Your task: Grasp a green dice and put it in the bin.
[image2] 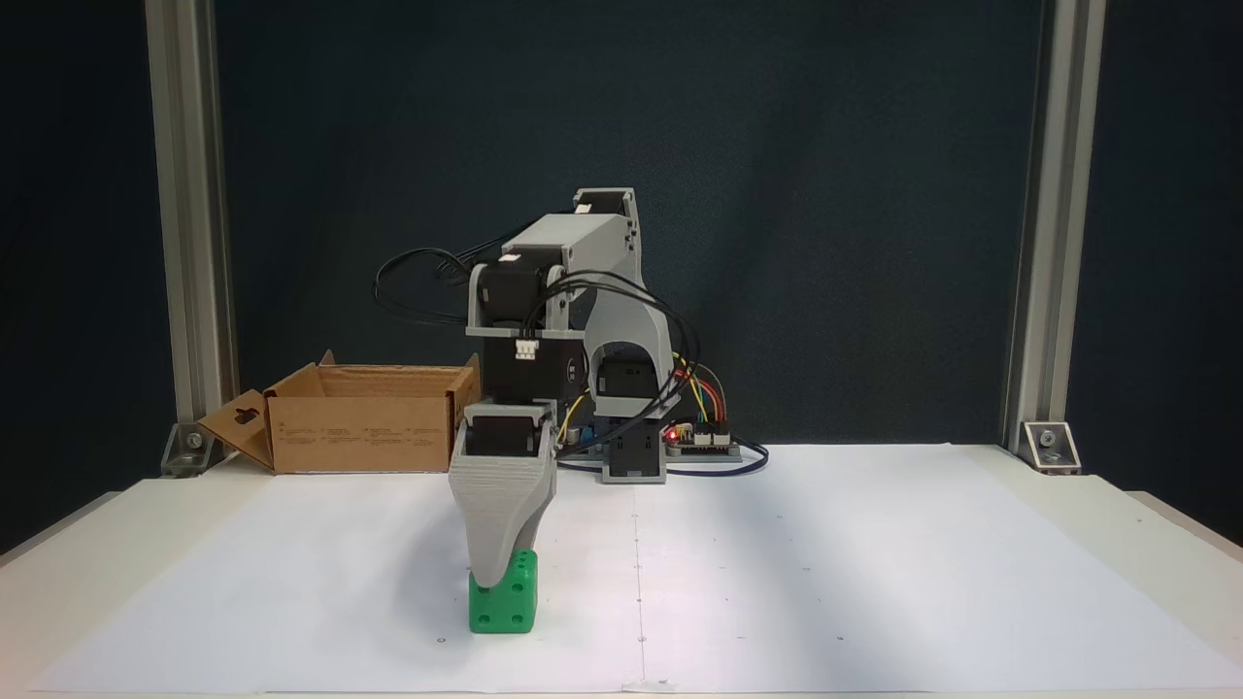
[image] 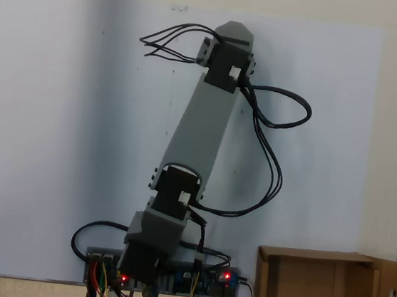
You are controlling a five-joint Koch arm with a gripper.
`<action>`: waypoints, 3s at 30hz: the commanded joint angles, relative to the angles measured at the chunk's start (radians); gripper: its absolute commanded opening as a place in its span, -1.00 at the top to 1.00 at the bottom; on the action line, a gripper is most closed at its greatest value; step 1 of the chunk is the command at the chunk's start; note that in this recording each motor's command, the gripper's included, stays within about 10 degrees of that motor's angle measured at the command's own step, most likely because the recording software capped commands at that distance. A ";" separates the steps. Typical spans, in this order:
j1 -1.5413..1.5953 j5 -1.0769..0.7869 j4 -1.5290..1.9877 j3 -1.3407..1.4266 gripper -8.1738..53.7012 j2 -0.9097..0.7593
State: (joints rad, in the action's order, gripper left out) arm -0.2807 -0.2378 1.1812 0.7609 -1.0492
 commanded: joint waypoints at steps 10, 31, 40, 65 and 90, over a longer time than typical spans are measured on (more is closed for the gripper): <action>0.014 -0.064 -0.054 -0.020 -0.66 0.028; 0.002 -0.044 -0.052 0.005 -0.09 0.055; -0.009 -0.015 -0.038 0.009 0.37 0.055; -0.146 0.051 0.012 0.009 0.37 -0.568; -1.378 -0.117 0.026 0.009 0.37 -0.572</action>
State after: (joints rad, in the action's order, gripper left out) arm -1.6337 -0.2592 1.2103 0.8023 -1.6260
